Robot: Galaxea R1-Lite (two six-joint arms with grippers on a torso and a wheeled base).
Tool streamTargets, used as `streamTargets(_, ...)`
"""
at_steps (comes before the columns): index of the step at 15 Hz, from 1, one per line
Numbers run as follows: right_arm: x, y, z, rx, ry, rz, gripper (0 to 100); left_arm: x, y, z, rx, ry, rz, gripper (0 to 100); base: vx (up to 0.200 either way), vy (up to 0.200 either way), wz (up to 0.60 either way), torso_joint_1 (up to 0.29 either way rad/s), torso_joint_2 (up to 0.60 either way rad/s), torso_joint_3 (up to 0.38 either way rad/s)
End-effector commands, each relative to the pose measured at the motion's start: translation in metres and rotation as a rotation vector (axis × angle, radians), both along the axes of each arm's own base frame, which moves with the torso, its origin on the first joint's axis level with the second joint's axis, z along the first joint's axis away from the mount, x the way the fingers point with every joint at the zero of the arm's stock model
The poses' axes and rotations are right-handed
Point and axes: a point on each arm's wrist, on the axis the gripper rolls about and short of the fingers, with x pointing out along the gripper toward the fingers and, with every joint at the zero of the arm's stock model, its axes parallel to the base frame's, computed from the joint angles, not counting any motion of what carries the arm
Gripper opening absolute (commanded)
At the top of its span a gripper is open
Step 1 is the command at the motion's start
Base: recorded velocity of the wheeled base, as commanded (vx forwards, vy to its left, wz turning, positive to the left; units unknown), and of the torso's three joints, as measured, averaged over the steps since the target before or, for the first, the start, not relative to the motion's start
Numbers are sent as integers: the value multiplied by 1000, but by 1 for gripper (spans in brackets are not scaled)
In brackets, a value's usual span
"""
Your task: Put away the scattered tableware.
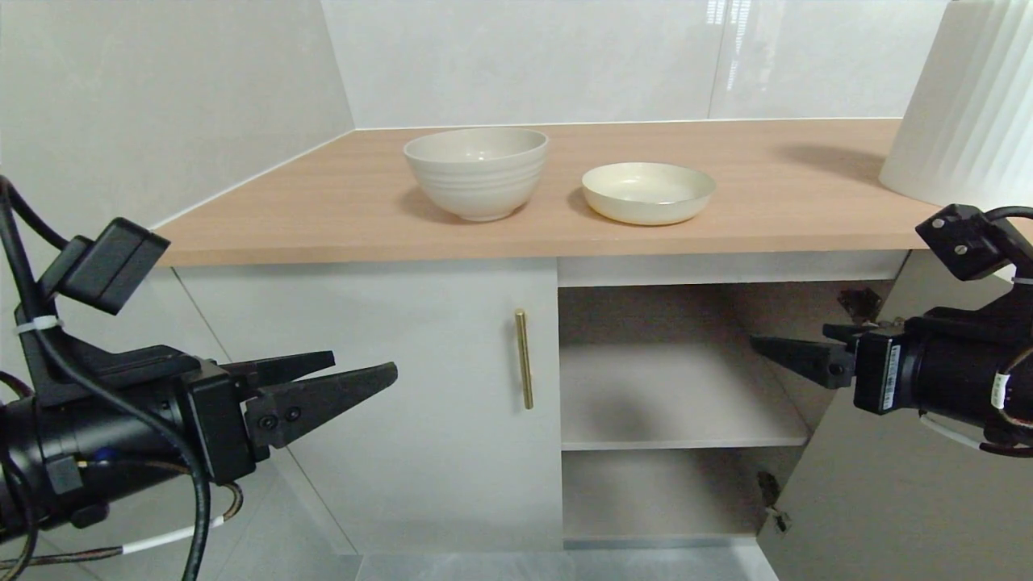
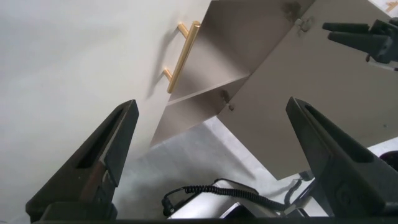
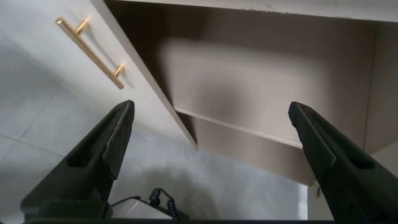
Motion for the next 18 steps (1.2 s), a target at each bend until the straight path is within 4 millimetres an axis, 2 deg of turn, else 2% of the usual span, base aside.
streamTargets(1,-3,-1,0,2,-1,8,100,1,0,-1,1,4,0,100,0,0,0,0,0,0)
streamTargets(6,-1,0,-4,-28,-1,18,100,2,0,0,-1,5,2,100,0,0,0,2,-17,-8)
streamTargets(10,-2,0,-4,-29,0,18,100,2,0,0,-1,6,2,100,0,0,0,73,-225,-270)
streamTargets(16,-1,0,-7,-41,8,25,100,4,-1,-1,1,12,2,100,0,0,0,149,-517,-310)
streamTargets(18,7,5,-4,-70,-28,36,100,16,-5,8,0,8,13,100,0,0,0,173,-471,-298)
